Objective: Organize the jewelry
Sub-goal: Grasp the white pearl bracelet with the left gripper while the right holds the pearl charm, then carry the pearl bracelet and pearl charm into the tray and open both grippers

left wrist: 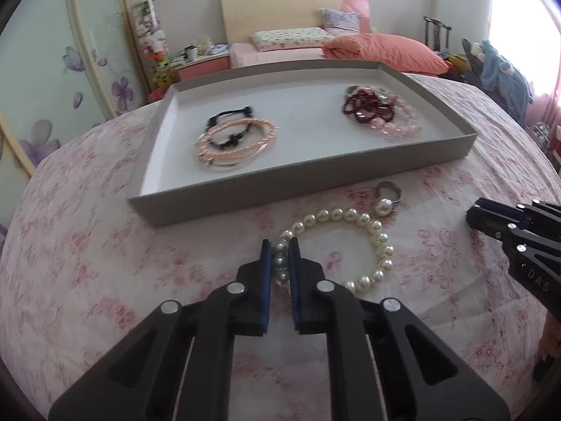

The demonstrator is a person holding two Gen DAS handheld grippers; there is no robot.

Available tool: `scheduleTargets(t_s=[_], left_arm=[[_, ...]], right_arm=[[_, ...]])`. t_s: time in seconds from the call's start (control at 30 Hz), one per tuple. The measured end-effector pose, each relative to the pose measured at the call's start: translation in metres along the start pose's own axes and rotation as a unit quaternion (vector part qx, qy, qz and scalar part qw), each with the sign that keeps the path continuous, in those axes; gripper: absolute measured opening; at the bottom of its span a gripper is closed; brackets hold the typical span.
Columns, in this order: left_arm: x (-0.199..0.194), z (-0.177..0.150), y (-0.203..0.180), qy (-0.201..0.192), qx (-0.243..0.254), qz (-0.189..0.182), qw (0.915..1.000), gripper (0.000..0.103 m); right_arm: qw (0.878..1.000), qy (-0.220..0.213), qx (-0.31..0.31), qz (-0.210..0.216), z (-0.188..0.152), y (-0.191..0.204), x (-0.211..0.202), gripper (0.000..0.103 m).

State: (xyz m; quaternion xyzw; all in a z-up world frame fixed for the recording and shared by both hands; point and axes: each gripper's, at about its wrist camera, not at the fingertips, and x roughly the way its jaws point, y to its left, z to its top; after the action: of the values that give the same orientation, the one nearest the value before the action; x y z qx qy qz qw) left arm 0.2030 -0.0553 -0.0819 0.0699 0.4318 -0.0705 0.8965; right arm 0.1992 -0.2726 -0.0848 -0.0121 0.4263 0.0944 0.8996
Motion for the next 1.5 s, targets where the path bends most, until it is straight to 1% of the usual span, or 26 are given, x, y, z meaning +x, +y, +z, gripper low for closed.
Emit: scheduleTargets(t_s=[0.2, 0.37, 0.6, 0.77, 0.97, 1.27, 1.5], left_arm=[[-0.010, -0.013, 0.024, 0.002, -0.052, 0.018, 0.9985, 0.011], [-0.011, -0.014, 0.025, 0.001, -0.053, 0.021, 0.9984, 0.012], [-0.012, -0.015, 0.026, 0.000, -0.056, 0.016, 0.9983, 0.010], [-0.014, -0.016, 0.029, -0.002, -0.064, 0.008, 0.9979, 0.010], [-0.021, -0.020, 0.039, -0.007, -0.086, -0.014, 0.9962, 0.010], [-0.043, -0.020, 0.052, -0.037, -0.111, -0.033, 0.9926, 0.010], [-0.057, -0.017, 0.053, -0.061, -0.117, -0.043, 0.9904, 0.010]], right_arm=[[1.000, 0.000, 0.000, 0.000, 0.000, 0.000, 0.000, 0.015], [1.000, 0.000, 0.000, 0.000, 0.000, 0.000, 0.000, 0.015], [1.000, 0.000, 0.000, 0.000, 0.000, 0.000, 0.000, 0.014], [1.000, -0.001, 0.001, -0.004, 0.000, 0.001, 0.000, 0.014], [1.000, -0.013, 0.012, -0.001, 0.000, -0.004, -0.005, 0.014], [0.999, -0.039, 0.005, 0.009, 0.002, 0.006, -0.017, 0.014], [0.998, -0.058, 0.003, 0.017, 0.004, 0.011, -0.028, 0.014]])
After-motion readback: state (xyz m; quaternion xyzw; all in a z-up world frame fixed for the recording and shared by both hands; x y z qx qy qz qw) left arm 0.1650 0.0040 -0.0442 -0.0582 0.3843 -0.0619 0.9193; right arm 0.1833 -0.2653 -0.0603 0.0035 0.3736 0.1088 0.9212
